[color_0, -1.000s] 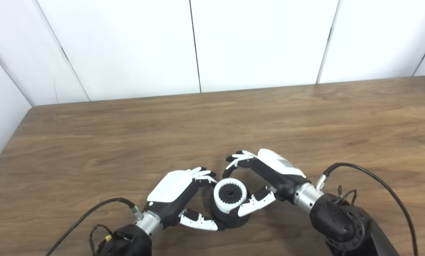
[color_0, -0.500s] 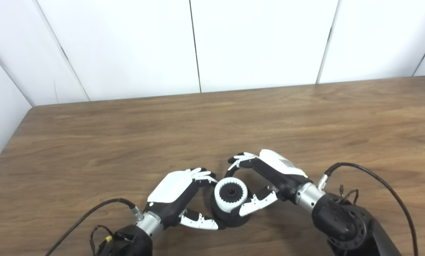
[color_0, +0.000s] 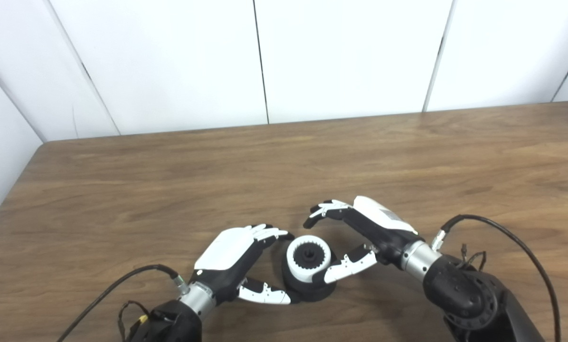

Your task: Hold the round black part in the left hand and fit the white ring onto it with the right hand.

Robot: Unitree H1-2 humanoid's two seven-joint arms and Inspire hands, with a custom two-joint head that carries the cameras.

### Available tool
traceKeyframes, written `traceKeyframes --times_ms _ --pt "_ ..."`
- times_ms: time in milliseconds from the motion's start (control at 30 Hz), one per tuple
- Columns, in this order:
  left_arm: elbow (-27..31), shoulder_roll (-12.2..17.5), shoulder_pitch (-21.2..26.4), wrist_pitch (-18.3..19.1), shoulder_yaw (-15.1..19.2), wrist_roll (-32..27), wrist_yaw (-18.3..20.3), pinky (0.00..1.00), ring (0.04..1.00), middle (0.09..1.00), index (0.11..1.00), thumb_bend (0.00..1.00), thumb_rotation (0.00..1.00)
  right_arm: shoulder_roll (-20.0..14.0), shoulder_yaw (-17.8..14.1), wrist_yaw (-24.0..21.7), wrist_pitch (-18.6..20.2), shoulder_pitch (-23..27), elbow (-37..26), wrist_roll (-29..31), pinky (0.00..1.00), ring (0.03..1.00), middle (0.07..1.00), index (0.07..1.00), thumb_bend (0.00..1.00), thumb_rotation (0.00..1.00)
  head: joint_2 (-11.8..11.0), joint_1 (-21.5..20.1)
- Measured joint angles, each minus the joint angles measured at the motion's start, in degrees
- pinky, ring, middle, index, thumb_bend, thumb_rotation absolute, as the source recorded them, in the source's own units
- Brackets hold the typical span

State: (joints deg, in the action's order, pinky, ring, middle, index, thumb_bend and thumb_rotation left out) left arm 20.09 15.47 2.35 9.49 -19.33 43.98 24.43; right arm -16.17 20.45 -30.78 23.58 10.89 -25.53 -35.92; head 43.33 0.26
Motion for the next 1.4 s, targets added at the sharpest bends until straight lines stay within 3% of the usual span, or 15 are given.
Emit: traceKeyframes --times_ms 333,433,533,567,667,733,800,900,1033,1133,1267,1400 --pt "2.4 0.7 0.2 2.3 1.5 -2.3 3.3 0.89 0.956 0.919 0.923 1.0 0.49 -1.0 -1.3 -0.5 0.9 0.5 0.0 2.0 0.85 0.941 0.916 0.818 0.99 0.41 -0.3 0.0" --pt "2.8 0.6 0.2 3.5 2.8 -4.3 3.8 0.84 0.943 0.946 0.971 0.99 0.65 -1.0 -2.8 -0.6 1.3 0.5 -0.3 4.1 0.83 0.929 0.924 0.858 0.89 0.49 -0.4 -0.3" --pt "4.0 0.4 -0.1 5.4 4.9 -6.0 3.8 0.82 0.94 0.952 0.979 0.98 0.69 -1.3 -5.1 -0.6 2.3 0.3 -1.6 5.8 0.82 0.928 0.927 0.866 0.85 0.52 -0.4 -0.3" --pt "4.2 0.4 -0.2 5.7 5.3 -6.4 3.8 0.81 0.923 0.95 0.984 0.88 0.8 -1.4 -5.6 -0.6 2.4 0.3 -1.8 6.4 0.82 0.914 0.927 0.876 0.74 0.61 -0.8 -0.4" --pt "4.9 -0.3 -1.5 5.9 7.7 -9.0 3.3 0.8 0.907 0.955 0.993 0.78 0.92 -0.4 -8.4 0.7 2.6 -0.9 -2.0 8.5 0.83 0.901 0.92 0.883 0.64 0.69 -0.8 -0.4" --pt "5.2 -0.3 -2.9 6.0 9.4 -11.0 2.4 0.8 0.904 0.956 0.995 0.77 0.94 0.2 -10.3 2.4 2.7 -2.3 -1.9 9.7 0.83 0.9 0.918 0.884 0.63 0.71 -0.8 -0.4" --pt "5.2 -0.8 -3.8 6.0 11.3 -13.8 1.3 0.88 0.955 0.984 0.993 0.68 0.98 0.6 -11.3 3.1 2.7 -3.1 -1.9 11.1 0.85 0.911 0.923 0.886 0.6 0.78 -0.9 -0.8" --pt "5.3 -5.0 -5.9 5.7 17.9 -21.8 -3.3 0.93 0.981 0.995 0.991 0.6 1.0 3.7 -15.2 7.3 2.7 -5.0 -1.9 13.1 0.86 0.916 0.925 0.89 0.56 0.83 -0.9 -1.0" --pt "4.6 -7.8 -7.0 4.8 21.2 -29.6 -6.0 0.99 0.997 1.0 0.999 0.58 1.0 4.6 -16.6 9.5 2.6 -5.9 -1.8 15.1 0.86 0.914 0.922 0.9 0.5 0.89 -1.0 -1.2" --pt "2.4 -11.9 -7.5 4.0 27.3 -39.2 -9.6 1.0 1.0 1.0 1.0 0.61 1.0 7.0 -21.1 12.8 2.3 -6.9 -1.6 19.3 0.86 0.918 0.927 0.907 0.47 0.9 -1.0 -1.2" --pt "1.1 -12.1 -8.3 3.1 29.2 -44.6 -11.1 1.0 1.0 1.0 1.0 0.6 1.0 8.0 -23.9 14.8 1.9 -7.7 -0.3 25.4 0.93 0.969 0.971 0.934 0.46 0.98 -1.0 -1.3" --pt "-0.7 -12.0 -8.7 1.8 30.6 -47.1 -12.8 1.0 1.0 1.0 1.0 0.6 1.0 9.7 -26.1 17.0 1.8 -8.5 0.7 29.3 0.96 0.99 0.991 0.955 0.47 1.0 -0.9 -1.3"
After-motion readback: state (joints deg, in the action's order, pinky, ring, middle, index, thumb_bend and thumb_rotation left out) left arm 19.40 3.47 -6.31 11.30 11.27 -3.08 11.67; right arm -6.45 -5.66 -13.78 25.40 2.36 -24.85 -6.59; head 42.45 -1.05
